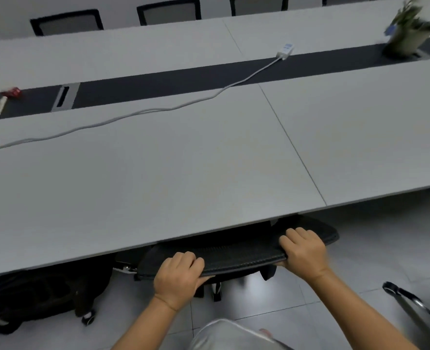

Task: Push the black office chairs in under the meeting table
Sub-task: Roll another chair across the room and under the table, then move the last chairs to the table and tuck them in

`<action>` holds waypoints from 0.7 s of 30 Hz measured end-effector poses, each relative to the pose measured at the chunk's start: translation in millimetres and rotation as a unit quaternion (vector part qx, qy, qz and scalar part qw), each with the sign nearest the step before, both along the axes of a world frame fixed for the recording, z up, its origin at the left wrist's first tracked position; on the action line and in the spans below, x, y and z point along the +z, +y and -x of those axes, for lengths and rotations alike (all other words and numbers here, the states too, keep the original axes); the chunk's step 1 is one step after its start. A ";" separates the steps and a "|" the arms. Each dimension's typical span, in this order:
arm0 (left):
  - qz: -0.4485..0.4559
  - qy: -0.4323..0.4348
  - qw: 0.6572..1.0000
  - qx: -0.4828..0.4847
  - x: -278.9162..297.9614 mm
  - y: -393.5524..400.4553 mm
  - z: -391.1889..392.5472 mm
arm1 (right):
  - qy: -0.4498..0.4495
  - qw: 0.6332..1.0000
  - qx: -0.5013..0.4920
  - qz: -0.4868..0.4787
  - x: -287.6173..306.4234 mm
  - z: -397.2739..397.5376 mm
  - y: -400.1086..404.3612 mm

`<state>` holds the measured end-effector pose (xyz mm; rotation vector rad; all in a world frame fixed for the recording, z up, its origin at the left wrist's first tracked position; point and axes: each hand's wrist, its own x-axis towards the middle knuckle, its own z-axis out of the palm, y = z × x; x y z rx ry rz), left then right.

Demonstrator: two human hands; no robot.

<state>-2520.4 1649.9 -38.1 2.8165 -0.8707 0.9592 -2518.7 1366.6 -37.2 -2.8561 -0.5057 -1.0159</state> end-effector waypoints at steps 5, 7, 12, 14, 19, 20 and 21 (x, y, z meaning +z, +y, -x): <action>0.045 0.136 0.990 -0.012 12.6 -5.9 9.4 | 0.033 0.998 -0.045 -0.041 4.8 9.5 3.2; 0.097 0.197 0.973 -0.074 22.3 -17.7 17.6 | 0.062 0.987 -0.083 -0.120 6.4 23.5 8.8; 0.233 0.321 0.889 -0.230 21.0 -80.5 64.3 | 0.172 0.900 -0.206 -0.343 -8.4 117.9 29.1; 0.213 0.420 0.828 -0.305 11.8 -107.5 87.4 | 0.225 0.812 -0.281 -0.459 -14.6 170.8 31.3; 0.106 0.681 0.656 -0.308 -12.7 -170.9 151.7 | 0.267 0.621 -0.446 -0.586 -24.1 311.4 28.9; 0.084 0.711 0.629 -0.302 -14.1 -182.8 165.6 | 0.241 0.592 -0.469 -0.610 -22.5 337.4 28.0; 0.064 0.736 0.604 -0.297 -15.2 -194.3 179.6 | 0.210 0.559 -0.491 -0.635 -22.3 364.7 27.9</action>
